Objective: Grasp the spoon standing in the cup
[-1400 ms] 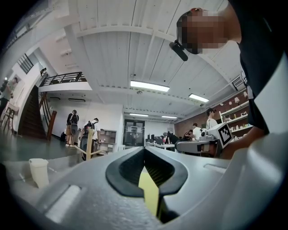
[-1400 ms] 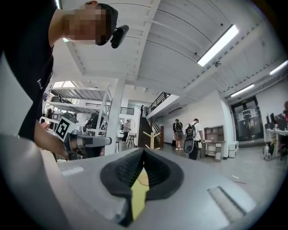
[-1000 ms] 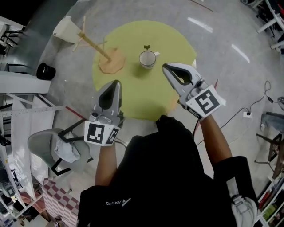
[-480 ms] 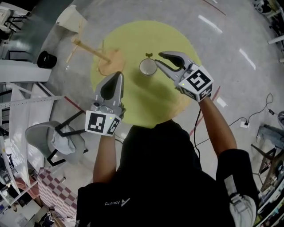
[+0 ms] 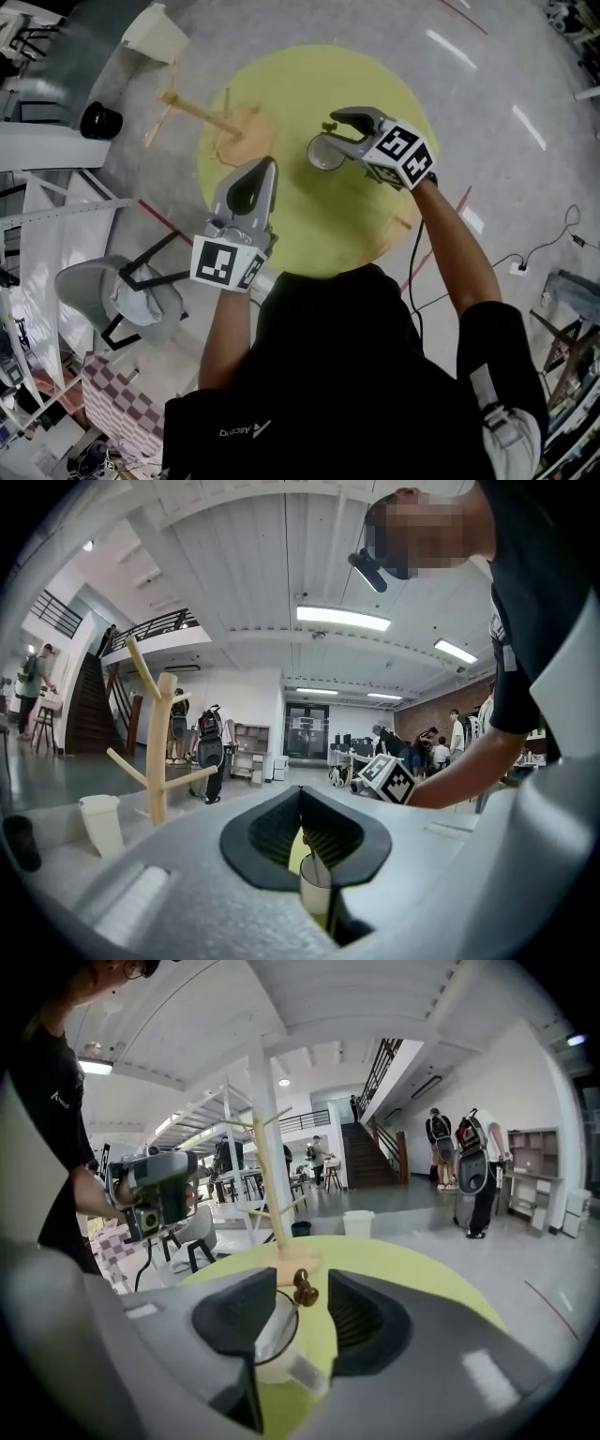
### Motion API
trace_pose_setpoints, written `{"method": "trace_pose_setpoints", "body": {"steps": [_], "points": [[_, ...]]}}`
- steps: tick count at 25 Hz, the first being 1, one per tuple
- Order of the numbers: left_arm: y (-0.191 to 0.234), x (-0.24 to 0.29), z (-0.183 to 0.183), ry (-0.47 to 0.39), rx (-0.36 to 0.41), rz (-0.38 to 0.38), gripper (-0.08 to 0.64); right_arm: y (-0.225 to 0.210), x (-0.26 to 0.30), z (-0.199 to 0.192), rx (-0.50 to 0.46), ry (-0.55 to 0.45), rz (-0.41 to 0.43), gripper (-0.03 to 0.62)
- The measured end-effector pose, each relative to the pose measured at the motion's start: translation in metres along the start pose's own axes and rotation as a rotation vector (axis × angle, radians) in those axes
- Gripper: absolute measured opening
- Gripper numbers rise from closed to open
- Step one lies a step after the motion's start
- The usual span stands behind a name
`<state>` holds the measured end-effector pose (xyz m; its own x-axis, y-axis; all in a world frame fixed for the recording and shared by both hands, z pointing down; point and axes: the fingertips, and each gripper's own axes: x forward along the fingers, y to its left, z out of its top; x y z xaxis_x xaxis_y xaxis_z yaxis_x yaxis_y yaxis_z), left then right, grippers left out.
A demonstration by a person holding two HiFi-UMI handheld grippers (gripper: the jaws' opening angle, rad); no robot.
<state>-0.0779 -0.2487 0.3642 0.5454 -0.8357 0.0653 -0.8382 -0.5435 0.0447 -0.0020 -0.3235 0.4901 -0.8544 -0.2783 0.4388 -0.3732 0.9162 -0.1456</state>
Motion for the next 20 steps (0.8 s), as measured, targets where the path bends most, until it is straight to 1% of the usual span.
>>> {"method": "trace_pose_setpoints", "body": {"steps": [3, 7, 14, 20], "points": [[0.006, -0.002, -0.001, 0.003, -0.004, 0.005, 0.011, -0.001, 0.010, -0.008, 0.010, 0.038, 0.014, 0.151], [0.011, -0.007, -0.003, 0.001, -0.008, 0.004, 0.011, 0.001, 0.014, -0.014, 0.010, 0.054, 0.009, 0.071], [0.013, -0.009, -0.004, -0.005, -0.016, -0.017, 0.011, 0.008, 0.008, -0.004, 0.002, 0.022, -0.019, 0.049], [0.011, -0.016, -0.001, -0.027, -0.018, -0.042, 0.011, 0.024, -0.014, 0.027, -0.056, -0.050, -0.099, 0.044]]}}
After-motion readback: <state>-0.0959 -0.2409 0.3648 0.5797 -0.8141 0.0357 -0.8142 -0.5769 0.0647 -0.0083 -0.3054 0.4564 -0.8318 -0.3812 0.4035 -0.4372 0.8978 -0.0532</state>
